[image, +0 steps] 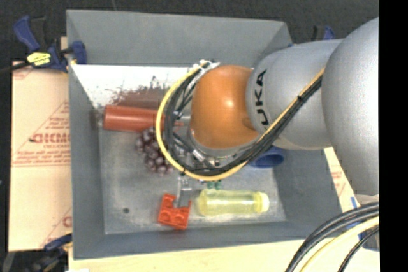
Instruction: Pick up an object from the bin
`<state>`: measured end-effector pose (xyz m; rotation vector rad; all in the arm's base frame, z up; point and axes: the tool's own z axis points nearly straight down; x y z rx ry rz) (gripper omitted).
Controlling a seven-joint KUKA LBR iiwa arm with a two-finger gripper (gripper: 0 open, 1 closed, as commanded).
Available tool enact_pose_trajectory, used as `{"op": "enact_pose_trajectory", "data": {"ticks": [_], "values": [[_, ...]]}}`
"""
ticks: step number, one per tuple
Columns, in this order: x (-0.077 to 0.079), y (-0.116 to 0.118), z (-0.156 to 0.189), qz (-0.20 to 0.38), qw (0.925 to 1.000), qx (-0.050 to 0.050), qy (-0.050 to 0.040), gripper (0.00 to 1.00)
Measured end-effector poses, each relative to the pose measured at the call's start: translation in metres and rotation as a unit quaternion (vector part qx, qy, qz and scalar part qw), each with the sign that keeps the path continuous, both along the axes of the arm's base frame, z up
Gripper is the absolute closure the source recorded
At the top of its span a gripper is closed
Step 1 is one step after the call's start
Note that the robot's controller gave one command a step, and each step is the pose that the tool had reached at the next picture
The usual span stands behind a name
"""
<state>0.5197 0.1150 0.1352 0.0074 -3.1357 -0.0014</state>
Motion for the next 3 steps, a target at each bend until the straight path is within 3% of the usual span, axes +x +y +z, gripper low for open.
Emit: {"op": "enact_pose_trajectory", "data": {"ticks": [1,2,3], "values": [[0.002,0.0,0.004,-0.003,1.0,0.001,-0.0039,0.0],[0.104,0.038,-0.053,-0.164,0.9865,0.004,-0.004,0.0],[0.103,0.036,-0.053,-0.161,0.9868,0.004,-0.0076,0.0]]}}
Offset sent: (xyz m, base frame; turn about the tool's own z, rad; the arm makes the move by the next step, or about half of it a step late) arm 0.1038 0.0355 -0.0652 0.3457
